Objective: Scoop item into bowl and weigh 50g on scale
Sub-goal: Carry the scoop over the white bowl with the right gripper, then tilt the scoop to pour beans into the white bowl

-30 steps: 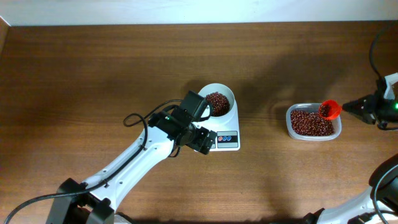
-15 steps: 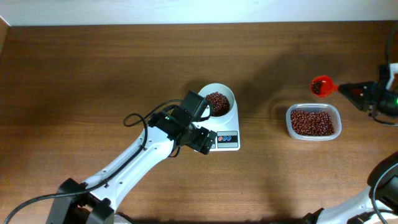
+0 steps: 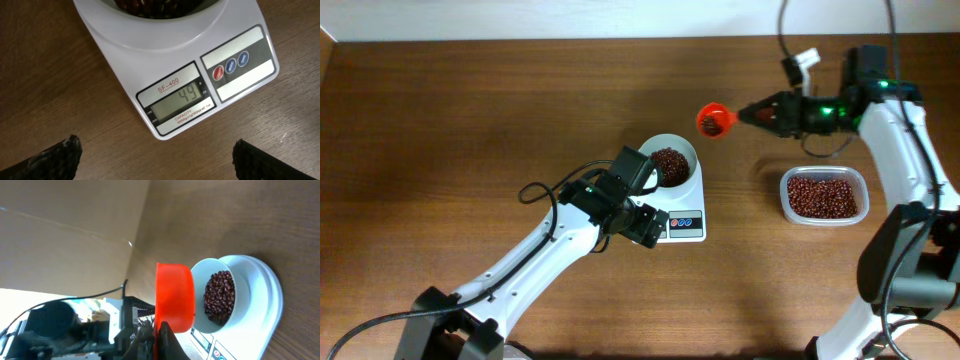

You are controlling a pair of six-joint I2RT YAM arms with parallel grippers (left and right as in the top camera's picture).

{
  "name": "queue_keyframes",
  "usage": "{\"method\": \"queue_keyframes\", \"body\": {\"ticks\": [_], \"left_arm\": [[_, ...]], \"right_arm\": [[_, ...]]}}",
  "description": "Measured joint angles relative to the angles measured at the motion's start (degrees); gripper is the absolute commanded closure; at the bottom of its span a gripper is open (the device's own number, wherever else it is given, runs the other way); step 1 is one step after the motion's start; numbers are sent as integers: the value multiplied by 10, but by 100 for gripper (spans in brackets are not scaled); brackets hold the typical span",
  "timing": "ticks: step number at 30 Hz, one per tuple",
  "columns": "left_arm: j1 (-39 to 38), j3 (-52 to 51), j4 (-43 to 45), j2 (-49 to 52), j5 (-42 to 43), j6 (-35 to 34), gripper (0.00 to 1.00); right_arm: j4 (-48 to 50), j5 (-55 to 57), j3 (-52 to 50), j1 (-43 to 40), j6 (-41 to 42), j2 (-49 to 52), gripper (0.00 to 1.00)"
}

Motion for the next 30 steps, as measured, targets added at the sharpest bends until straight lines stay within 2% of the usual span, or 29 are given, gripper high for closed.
{"method": "queue_keyframes", "body": {"ticks": [8,13,16,20,30], "left_arm": [[0,0,0,0,0,0,1],[0,0,0,0,0,0,1],[0,0,0,0,0,0,1],[0,0,0,0,0,0,1],[0,0,0,0,0,0,1]], "right_arm": [[27,104,0,86,36,0,96],[27,146,1,102,36,0,96],[-8,182,39,115,31,0,96],[-72,243,112,133,-29,0,96],[-90,326,118,176,-164,0,96]]}}
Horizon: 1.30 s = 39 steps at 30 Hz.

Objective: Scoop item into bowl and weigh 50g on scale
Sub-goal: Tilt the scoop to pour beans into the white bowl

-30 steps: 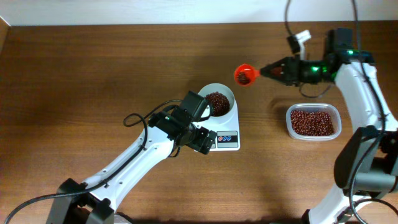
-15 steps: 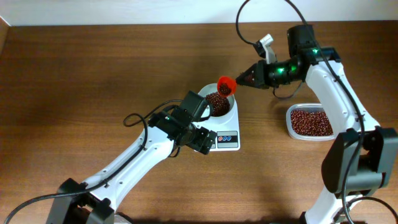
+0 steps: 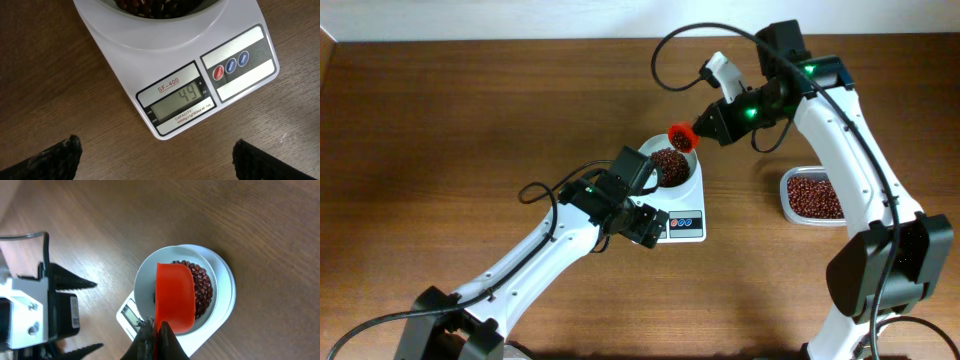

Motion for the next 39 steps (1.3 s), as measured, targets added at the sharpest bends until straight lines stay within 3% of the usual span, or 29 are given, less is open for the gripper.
{"method": "queue_keyframes", "body": {"ticks": [11,39], "left_arm": [[0,0,0,0,0,0,1],[0,0,0,0,0,0,1]], "right_arm": [[-6,90,0,54,-100,0,96],[5,123,0,55,-84,0,96]]}}
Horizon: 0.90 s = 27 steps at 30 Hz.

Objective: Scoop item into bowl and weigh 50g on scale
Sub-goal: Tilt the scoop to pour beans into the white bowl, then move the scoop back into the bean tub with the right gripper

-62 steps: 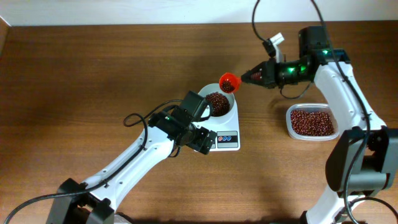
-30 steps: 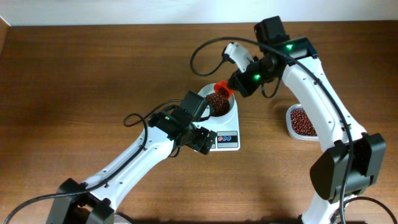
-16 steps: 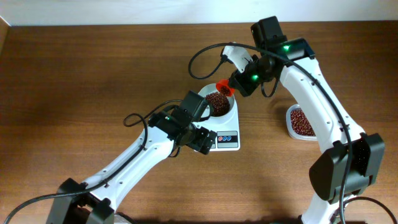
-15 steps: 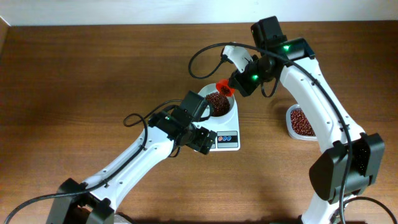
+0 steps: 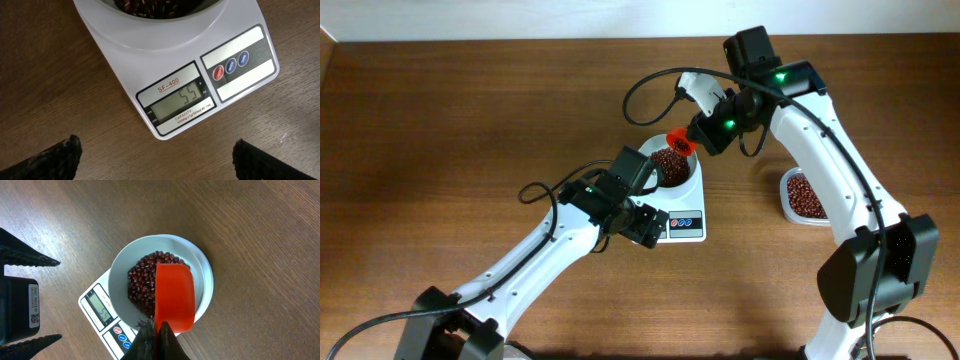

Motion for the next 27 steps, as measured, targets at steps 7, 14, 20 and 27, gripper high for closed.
{"method": "queue_keyframes", "body": {"ticks": [7,14,20,27], "left_arm": [[0,0,0,0,0,0,1],[0,0,0,0,0,0,1],[0,0,0,0,0,0,1],[0,0,0,0,0,0,1]], "right_arm": [[0,0,0,0,27,0,96],[0,-87,0,-33,112,0,96],[-54,-285,0,-161,150,0,96],[-188,-316,3,-298,159,0,96]]}}
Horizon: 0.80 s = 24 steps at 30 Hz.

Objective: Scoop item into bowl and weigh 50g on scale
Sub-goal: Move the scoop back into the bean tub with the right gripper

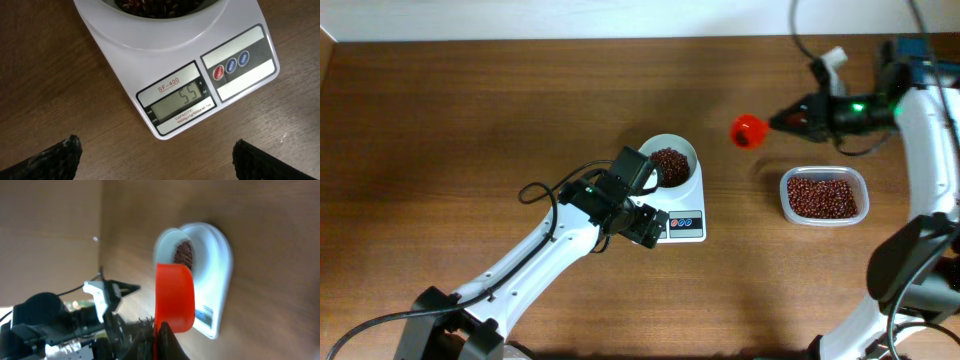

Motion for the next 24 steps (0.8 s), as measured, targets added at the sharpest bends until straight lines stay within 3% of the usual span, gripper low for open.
{"method": "queue_keyframes", "body": {"ticks": [5,12,19,24], "left_arm": [[0,0,0,0,0,0,1],[0,0,0,0,0,0,1],[0,0,0,0,0,0,1],[0,0,0,0,0,0,1]], "right_arm": [[-93,138,1,-76,0,0,96],[-92,357,1,-94,66,0,96],[-44,548,1,-14,154,0,96],[-30,650,1,56,171,0,96]]}}
